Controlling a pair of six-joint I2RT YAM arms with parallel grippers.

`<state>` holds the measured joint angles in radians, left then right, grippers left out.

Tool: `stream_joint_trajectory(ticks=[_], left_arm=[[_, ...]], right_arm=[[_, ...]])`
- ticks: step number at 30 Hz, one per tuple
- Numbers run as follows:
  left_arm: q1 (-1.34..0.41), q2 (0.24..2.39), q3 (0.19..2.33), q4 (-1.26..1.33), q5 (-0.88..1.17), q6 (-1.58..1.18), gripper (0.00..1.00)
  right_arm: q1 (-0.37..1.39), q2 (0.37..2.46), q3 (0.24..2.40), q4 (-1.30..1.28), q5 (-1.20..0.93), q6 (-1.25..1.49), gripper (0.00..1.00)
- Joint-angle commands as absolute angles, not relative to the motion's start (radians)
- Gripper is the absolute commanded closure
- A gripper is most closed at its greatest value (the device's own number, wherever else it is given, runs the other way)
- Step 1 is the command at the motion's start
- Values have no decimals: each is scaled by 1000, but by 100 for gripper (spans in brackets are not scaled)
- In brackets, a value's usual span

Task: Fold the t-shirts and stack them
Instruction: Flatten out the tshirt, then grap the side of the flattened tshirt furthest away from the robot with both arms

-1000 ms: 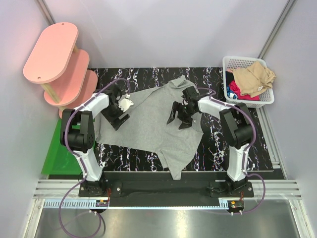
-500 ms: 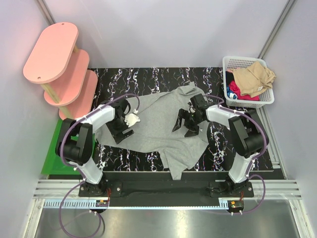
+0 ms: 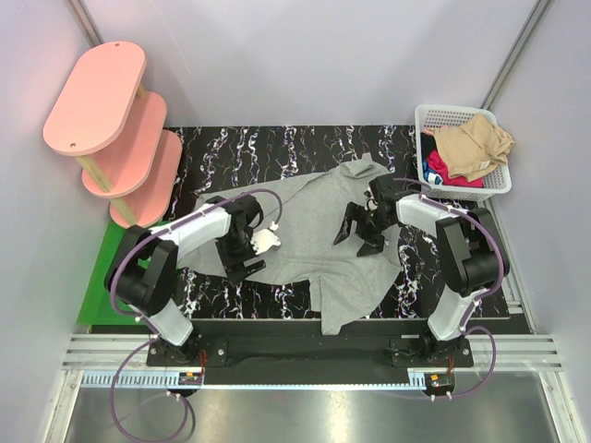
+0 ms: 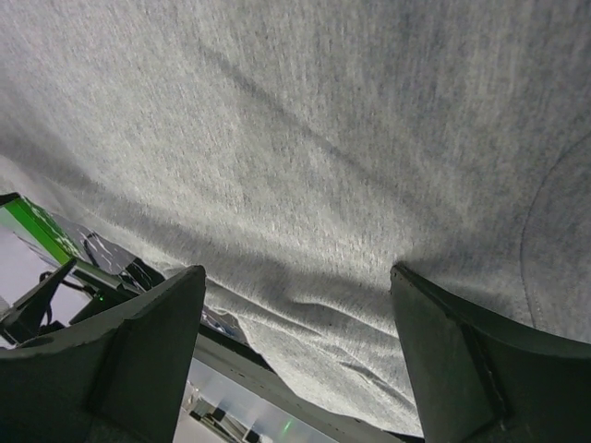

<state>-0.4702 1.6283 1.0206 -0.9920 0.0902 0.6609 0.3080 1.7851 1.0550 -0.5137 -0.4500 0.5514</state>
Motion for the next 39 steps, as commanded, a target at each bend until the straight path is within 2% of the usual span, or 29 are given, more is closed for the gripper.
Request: stream_joint_trajectory(ticks=[1, 12, 17, 24, 27, 34, 39], left_arm=[[-482, 1647, 1016, -1012, 178, 635, 17], [-517, 1729, 1008, -1005, 236, 612, 19], [-555, 1752, 997, -1002, 238, 604, 20], [-740, 1775, 922, -985, 287, 555, 23], [-775, 1747, 916, -971, 248, 532, 23], [-735, 1576, 977, -1115, 155, 583, 21], [-513, 1519, 1201, -1183, 150, 652, 19]], right_arm=[[305, 1692, 1071, -523, -482, 532, 11], [305, 1695, 1400, -548, -560, 610, 12], [304, 1661, 1466, -571, -540, 603, 12], [298, 1692, 1468, -603, -515, 583, 12], [282, 1729, 1459, -603, -500, 569, 11], [210, 1925, 1613, -606, -509, 558, 12], [167, 2117, 1871, -650, -511, 561, 13]])
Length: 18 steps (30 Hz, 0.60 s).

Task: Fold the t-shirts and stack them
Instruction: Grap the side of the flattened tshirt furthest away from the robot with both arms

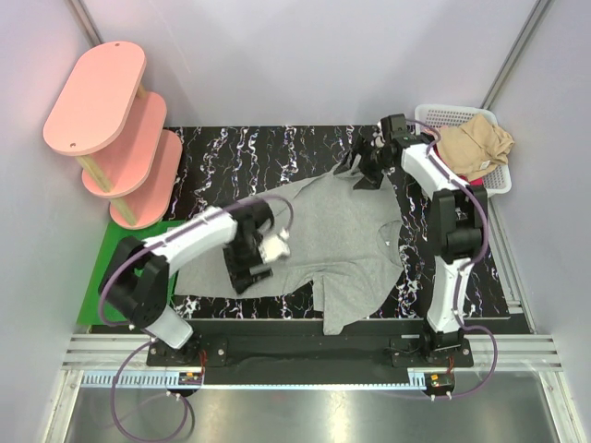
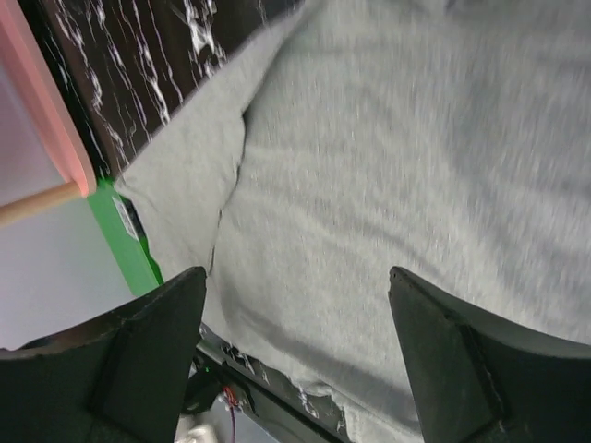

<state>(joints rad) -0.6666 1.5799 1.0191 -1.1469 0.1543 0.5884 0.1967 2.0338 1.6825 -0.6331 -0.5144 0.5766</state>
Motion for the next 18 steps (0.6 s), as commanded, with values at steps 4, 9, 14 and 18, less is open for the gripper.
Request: stream_joint_trajectory(ticks=[4, 9, 14, 18], left_arm=[[-422, 1627, 1272, -1088, 120, 644, 19], [-381, 1808, 1337, -1037, 123, 624, 22], [-341, 1924, 1413, -1026, 163, 611, 22], [-321, 1954, 1477, -1026, 147, 612, 23]], right_arm=[[143, 2236, 2046, -708, -500, 563, 15], [124, 2387, 2229, -810, -482, 537, 16], [112, 2437, 2252, -830, -469, 531, 16], [100, 2468, 2276, -833, -471, 529, 18]])
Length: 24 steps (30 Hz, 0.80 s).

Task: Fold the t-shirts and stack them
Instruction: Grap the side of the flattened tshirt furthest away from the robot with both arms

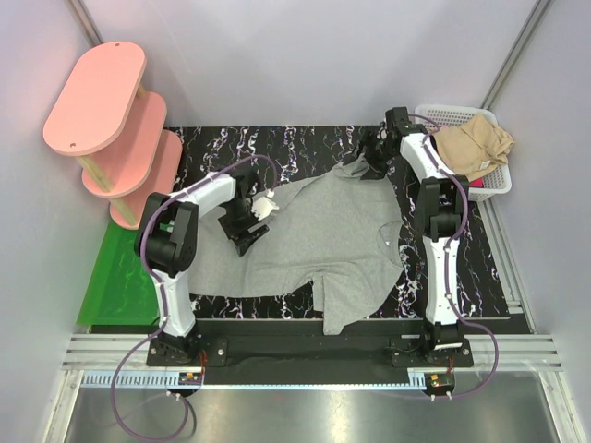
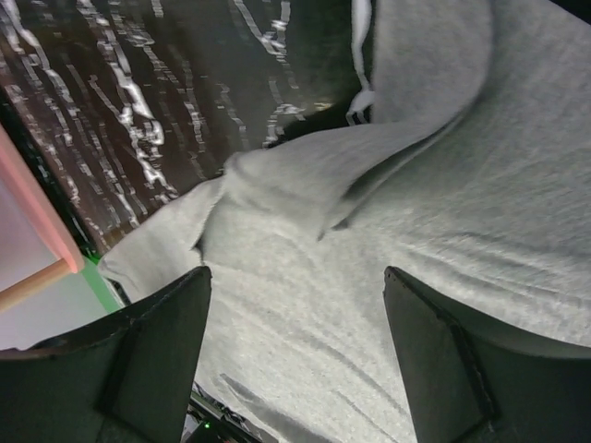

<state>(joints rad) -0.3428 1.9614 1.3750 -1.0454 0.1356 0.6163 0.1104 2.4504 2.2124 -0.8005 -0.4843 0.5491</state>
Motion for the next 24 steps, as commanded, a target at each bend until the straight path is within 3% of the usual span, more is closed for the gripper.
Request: stream_joint_trajectory(ticks=[1, 9, 17, 24], left_arm=[[-318, 1956, 1488, -1026, 140, 617, 23], [-290, 2000, 1585, -1048, 124, 624, 22], [-288, 1977, 1519, -1048, 170, 615, 22], [-288, 1918, 1417, -1012, 173, 617, 20]], right_arm=[[100, 2480, 2283, -834, -471, 529, 17], [89, 2554, 2398, -856, -494, 543, 22], [87, 2600, 2462, -861, -509, 555, 28], [86, 2641, 2496, -859, -525, 572, 64]])
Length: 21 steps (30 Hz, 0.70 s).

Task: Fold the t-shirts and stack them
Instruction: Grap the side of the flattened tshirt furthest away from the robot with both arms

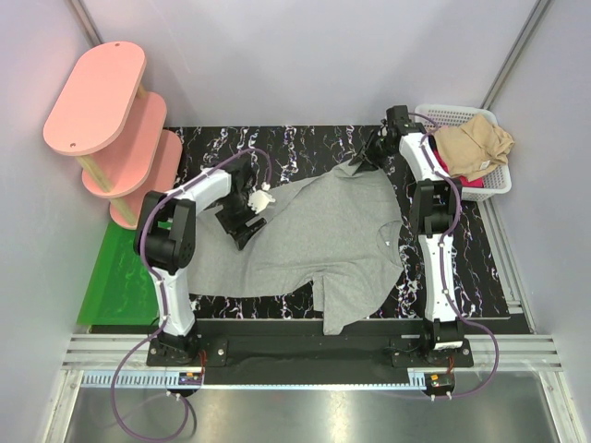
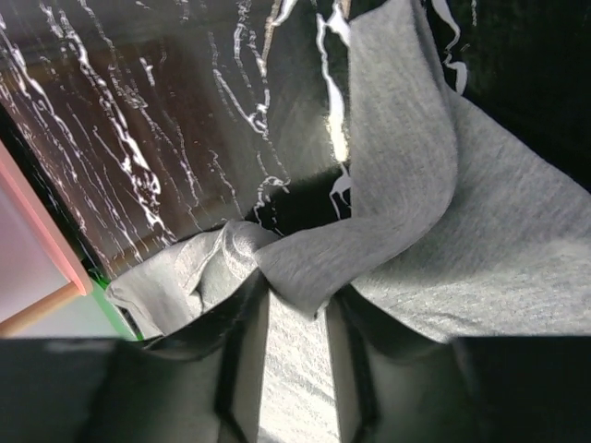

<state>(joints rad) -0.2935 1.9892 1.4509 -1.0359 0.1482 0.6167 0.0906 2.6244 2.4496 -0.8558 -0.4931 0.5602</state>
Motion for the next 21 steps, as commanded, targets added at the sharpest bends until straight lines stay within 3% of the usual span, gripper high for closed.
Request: stream_joint_trajectory(ticks=[1, 5, 8, 16, 21], left_arm=[[-288, 1911, 1404, -1009, 173, 615, 20], [-288, 1905, 1368, -979, 179, 609, 18], [-288, 1907, 1361, -968, 179, 604, 18], [-287, 1913, 1364, -954, 155, 601, 25], [-291, 1898, 1358, -962, 181, 584, 36]], right_arm=[[87, 2642, 2493, -858, -526, 571, 68], [87, 2628, 2474, -857, -526, 561, 80], [87, 2611, 2453, -854, -528, 555, 83], [89, 2569, 2390, -830, -537, 554, 83], [87, 2565, 2384, -825, -540, 554, 84]])
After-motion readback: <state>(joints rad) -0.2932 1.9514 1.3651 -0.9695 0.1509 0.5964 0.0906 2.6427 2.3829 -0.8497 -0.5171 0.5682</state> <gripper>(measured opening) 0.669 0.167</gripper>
